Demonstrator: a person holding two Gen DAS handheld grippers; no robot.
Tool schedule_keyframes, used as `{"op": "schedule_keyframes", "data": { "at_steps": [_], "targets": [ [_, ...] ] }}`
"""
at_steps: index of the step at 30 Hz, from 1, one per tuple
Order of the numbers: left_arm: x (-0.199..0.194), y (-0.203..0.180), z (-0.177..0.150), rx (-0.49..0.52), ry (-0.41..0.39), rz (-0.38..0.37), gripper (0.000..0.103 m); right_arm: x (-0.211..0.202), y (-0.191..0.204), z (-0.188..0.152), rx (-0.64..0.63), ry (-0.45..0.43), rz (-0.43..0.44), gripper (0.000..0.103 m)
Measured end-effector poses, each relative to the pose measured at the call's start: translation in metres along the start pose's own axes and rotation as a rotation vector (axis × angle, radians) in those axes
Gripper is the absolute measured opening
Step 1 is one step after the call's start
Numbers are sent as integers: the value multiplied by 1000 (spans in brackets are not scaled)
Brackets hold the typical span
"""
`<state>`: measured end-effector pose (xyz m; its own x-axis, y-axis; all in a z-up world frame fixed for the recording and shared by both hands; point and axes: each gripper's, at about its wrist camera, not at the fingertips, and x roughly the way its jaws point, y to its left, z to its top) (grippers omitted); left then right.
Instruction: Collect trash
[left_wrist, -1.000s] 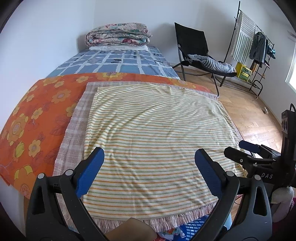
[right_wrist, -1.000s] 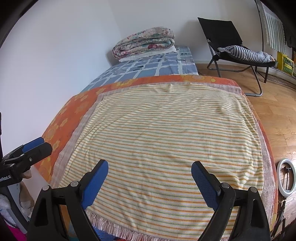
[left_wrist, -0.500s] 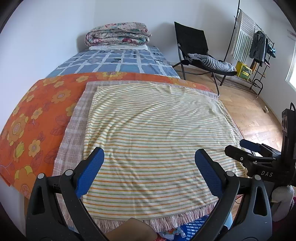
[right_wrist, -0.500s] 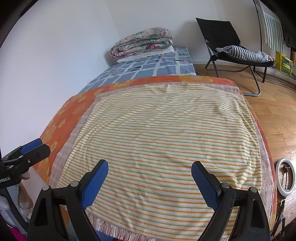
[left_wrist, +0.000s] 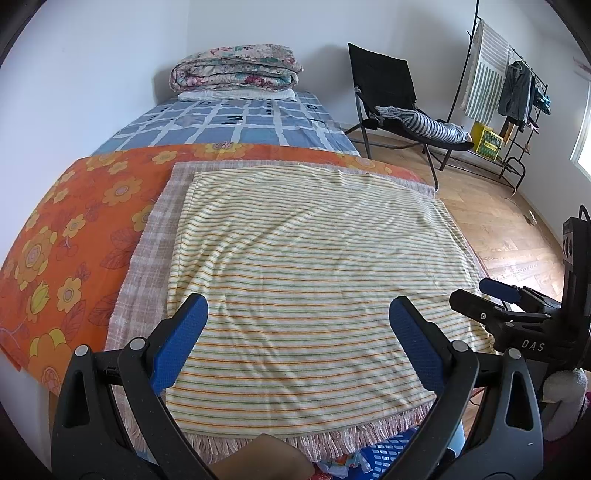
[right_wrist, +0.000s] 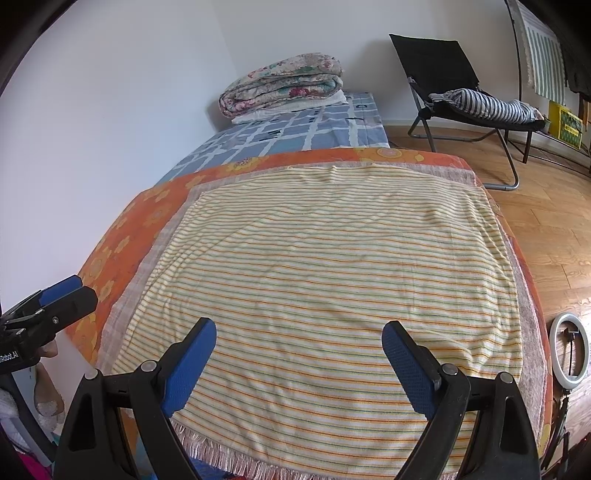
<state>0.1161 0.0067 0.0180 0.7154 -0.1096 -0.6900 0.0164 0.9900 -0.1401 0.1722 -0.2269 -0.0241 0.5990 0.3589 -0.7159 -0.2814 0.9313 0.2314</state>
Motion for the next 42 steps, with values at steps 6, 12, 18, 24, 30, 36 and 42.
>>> {"op": "schedule_keyframes", "data": {
  "at_steps": [6, 12, 18, 24, 30, 36, 42],
  "targets": [
    [0, 0, 0, 1, -1, 1, 101, 0, -1, -2, -1, 2, 0, 93],
    [0, 0, 0, 0, -1, 1, 101, 0, -2, -3, 2, 3, -1, 93],
    [0, 0, -1, 2, -1, 2, 101, -2, -4, -5, 4, 7, -2, 93],
    [0, -1, 0, 3, -1, 4, 101, -2, -3, -5, 5, 8, -1, 93],
    [0, -1, 0, 1, 1, 4, 101, -2, -3, -5, 4, 8, -1, 93],
    [-1, -1, -1, 13, 0, 14, 101, -2, -3, -5, 6, 9, -2, 93],
    [-4, 2, -4, 31, -8, 33, 101, -1, -4, -6, 6, 11, -3, 93]
  ]
}}
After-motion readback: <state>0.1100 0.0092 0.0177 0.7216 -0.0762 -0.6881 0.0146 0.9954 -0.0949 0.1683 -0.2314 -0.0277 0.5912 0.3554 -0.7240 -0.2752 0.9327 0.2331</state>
